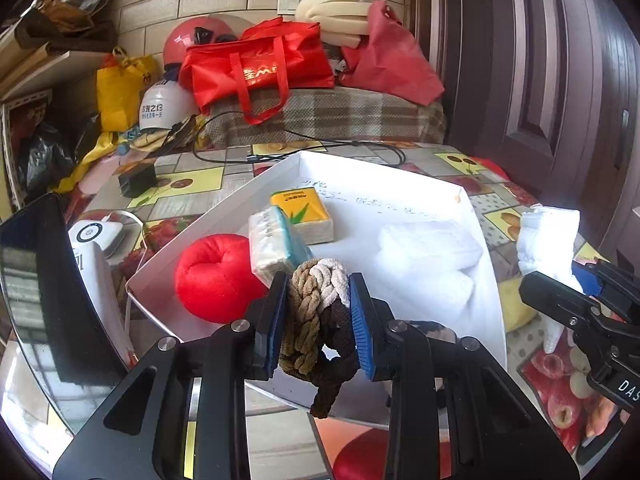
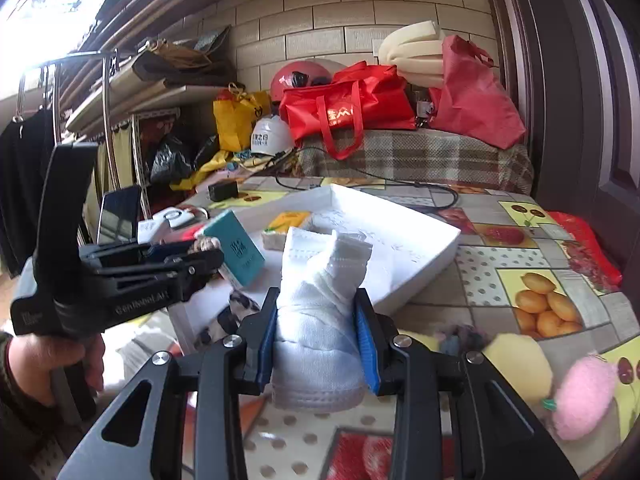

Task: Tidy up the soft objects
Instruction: 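Carry the rope knot and white cloth into the box while both tools open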

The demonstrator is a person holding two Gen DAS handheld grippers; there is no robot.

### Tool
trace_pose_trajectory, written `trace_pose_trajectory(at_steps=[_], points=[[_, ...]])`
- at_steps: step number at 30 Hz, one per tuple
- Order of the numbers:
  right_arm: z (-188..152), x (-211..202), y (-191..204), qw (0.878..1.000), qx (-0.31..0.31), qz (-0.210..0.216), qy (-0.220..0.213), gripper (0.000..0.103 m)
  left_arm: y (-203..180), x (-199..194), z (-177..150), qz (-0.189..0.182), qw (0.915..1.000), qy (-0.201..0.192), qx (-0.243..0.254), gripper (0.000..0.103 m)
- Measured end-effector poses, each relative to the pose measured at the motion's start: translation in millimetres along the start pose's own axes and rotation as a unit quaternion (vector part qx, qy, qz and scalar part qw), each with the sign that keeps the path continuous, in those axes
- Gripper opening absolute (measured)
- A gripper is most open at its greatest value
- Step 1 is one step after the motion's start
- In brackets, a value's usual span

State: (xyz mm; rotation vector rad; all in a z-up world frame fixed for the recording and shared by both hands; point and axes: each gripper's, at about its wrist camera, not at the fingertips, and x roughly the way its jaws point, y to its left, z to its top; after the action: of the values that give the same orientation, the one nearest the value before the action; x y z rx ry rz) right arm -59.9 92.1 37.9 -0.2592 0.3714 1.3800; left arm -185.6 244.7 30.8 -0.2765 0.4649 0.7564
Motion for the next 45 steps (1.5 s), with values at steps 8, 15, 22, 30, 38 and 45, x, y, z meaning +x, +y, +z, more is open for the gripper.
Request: trace_pose_trajectory(at_steps=[8,15,22,30,38,45], points=[[12,35,23,0.999,-0.006,0.030,0.017,0.035,10,11,4,0.002,0.9997,0.015,-0.021,0.030],[16,69,23,0.996,0.013,0.045,0.074,0.034,6,16,7,0.026,0.9995,0.015,-0.009,0.030],[21,83,0,0.995,0.054,0.007,0.080,0.035,1,18,9,0.046,0.9987,0.021,0.001,0.030],[28,92,-27,0.992,0.097,-0.034,0.073,0.035,2,21,10,0.051,0.9984,0.022,0.004,0.030],[32,79,-4,0.998,0.041,-0.037,0.038,0.035,-6,40,24,0.091,0.9956,0.004,0.022,0.030],[34,83,1,0.998,0.024,-0.041,0.038,0.035,-5,45,28,0.096,0.9952,0.003,0.018,0.030]])
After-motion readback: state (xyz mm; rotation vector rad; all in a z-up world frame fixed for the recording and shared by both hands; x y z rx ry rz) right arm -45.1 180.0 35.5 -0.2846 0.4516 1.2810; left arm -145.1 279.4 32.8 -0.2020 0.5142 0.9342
